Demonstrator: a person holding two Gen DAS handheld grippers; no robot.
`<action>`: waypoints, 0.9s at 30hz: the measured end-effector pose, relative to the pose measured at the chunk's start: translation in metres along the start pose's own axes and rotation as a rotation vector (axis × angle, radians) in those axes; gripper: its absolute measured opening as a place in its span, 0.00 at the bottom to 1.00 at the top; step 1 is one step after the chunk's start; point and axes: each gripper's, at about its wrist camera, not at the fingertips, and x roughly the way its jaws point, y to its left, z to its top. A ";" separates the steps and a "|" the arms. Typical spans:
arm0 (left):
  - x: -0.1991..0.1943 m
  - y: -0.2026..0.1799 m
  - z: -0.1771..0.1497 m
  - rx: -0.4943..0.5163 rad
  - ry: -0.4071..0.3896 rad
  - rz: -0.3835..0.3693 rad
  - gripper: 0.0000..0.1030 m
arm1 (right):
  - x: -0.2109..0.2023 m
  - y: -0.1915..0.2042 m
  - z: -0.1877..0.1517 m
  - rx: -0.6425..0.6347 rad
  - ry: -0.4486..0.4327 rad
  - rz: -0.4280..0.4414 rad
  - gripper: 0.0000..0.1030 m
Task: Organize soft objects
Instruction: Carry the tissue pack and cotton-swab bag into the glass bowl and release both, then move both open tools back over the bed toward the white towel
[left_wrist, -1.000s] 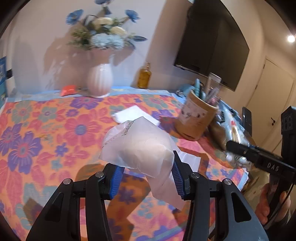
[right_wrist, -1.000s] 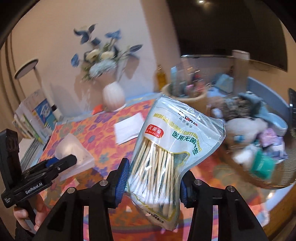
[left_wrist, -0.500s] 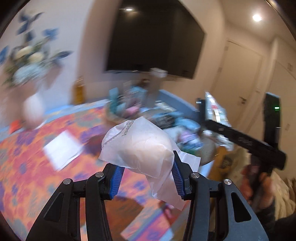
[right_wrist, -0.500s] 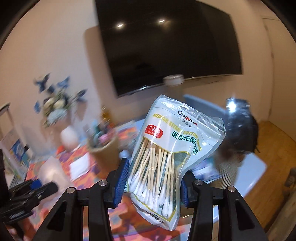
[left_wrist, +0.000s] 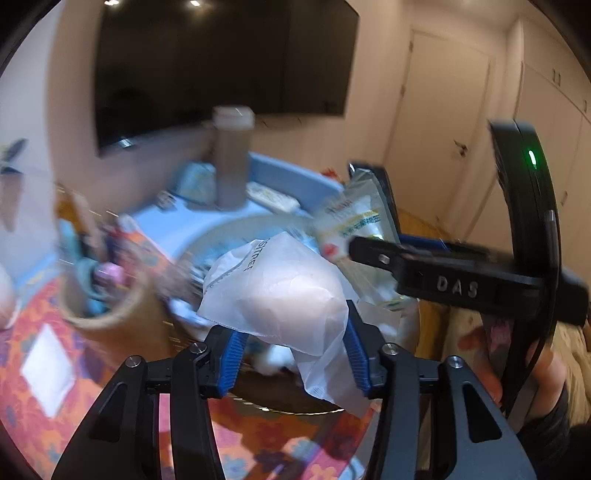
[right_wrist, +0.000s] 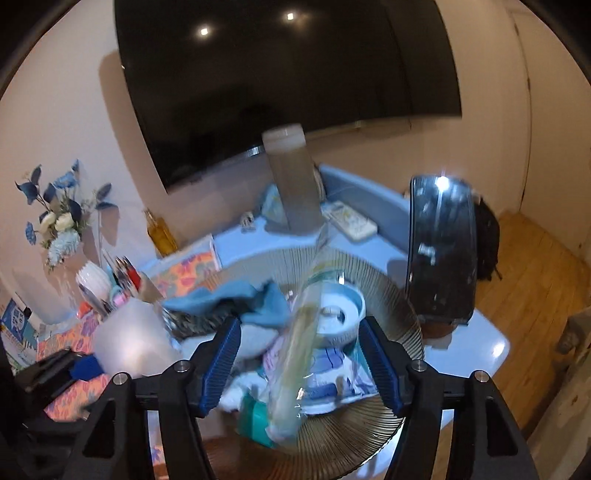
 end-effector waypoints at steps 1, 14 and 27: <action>0.008 -0.002 -0.003 0.001 0.033 -0.024 0.52 | 0.005 -0.003 -0.001 0.005 0.028 0.005 0.71; -0.006 -0.004 -0.024 0.030 0.034 0.047 0.85 | -0.018 -0.037 -0.016 0.126 0.017 0.022 0.78; -0.078 0.051 -0.064 -0.100 -0.034 0.158 0.85 | -0.042 0.040 -0.021 0.019 -0.018 0.152 0.83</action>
